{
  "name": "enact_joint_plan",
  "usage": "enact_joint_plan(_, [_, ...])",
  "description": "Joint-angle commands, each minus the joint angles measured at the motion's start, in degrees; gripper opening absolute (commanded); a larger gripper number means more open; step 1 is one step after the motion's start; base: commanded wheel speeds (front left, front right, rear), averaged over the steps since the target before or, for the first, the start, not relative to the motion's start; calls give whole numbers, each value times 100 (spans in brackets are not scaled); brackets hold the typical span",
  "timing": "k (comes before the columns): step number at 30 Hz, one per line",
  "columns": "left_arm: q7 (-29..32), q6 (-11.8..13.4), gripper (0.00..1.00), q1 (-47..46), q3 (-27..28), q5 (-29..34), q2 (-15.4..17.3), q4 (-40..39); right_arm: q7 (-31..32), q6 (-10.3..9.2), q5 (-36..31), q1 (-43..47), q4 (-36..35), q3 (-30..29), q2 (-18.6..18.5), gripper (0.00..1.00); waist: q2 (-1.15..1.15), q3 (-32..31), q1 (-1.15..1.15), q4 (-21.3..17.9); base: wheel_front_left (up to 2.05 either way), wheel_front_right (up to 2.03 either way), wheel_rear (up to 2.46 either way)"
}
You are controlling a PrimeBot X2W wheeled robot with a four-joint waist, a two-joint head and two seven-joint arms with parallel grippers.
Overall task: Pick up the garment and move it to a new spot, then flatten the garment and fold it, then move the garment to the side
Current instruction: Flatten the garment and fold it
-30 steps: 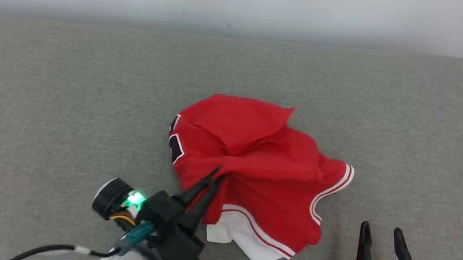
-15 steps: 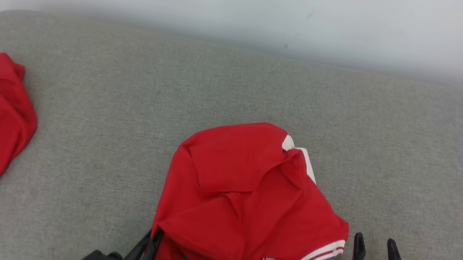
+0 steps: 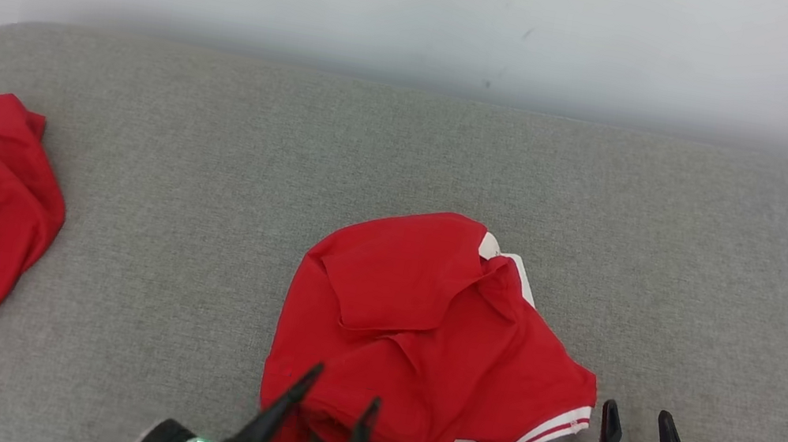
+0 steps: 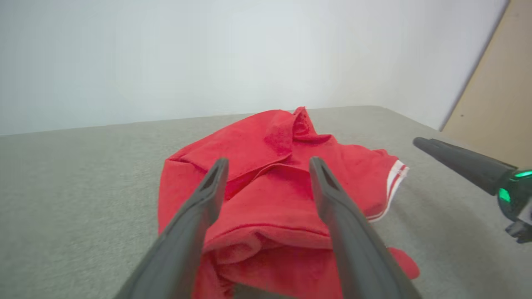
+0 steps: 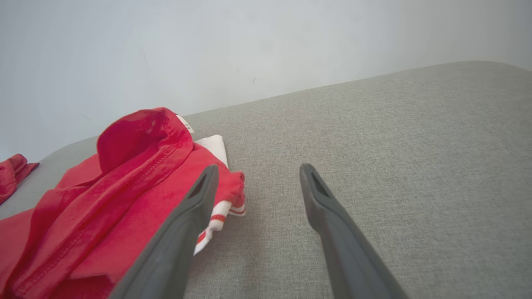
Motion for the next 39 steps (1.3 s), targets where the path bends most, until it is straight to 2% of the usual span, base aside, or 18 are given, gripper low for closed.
enact_joint_plan(1, [-22, 9, 100, -10, -168, 70, 49, -77, -3, 18, 42, 69, 10, 5, -1, 100, 0, 30, 1, -31, 0, 0, 0])
enact_joint_plan(5, [-22, 8, 100, -266, -773, 249, 166, 73, -3, 18, 87, -25, 32, 46, -3, 100, 0, 93, 1, -161, 0, 0, 0])
enact_joint_plan(7, [-22, 8, 100, -358, -883, 255, 154, 267, -3, 18, 98, -69, 32, 43, -2, 100, 0, 121, 1, -233, 0, 0, 0])
enact_joint_plan(11, [-22, 19, 100, -600, -1102, 654, 237, 768, -3, 18, 98, -135, 28, -4, -2, 100, 0, 191, 1, -389, 0, 0, 0])
enact_joint_plan(15, [-22, 105, 100, -765, -1108, 767, 194, 1139, -3, 18, 106, -111, 15, -63, 0, 100, 0, 250, 1, -497, 0, 0, 0])
enact_joint_plan(16, [-22, 128, 47, -780, -1076, 735, 170, 1206, -3, 18, 104, -103, 16, -82, -2, 100, 0, 259, 1, -510, 0, 0, 0])
enact_joint_plan(17, [-22, 155, 29, -807, -1061, 745, 165, 1268, -3, 18, 101, -103, 14, -85, -2, 100, 0, 270, 1, -524, 0, 0, 0])
enact_joint_plan(18, [-22, 155, 0, -837, -1044, 742, 157, 1321, -3, 18, 105, -105, 11, -92, -1, 100, 0, 276, 1, -535, 0, 0, 0])
enact_joint_plan(24, [-22, 154, 0, -954, -848, 494, 81, 1274, -3, 18, 114, -84, 4, -139, -1, 100, 0, 257, 1, -497, 0, 0, 0])
enact_joint_plan(31, [-22, 62, 0, -871, -544, -1, -4, 475, -3, 18, 178, -15, 25, -159, -2, 100, 0, 188, 1, -211, 0, 0, 0])
enact_joint_plan(36, [-22, 105, 0, -759, 144, -214, 29, -96, -3, 18, 176, -74, 68, -90, 0, 100, 0, 143, 1, 86, 0, 0, 0])
enact_joint_plan(39, [-22, 170, 0, -571, 701, -250, 173, -102, -3, 18, 167, -139, 122, -34, -3, 100, 0, 122, 1, 154, 0, 0, 0])
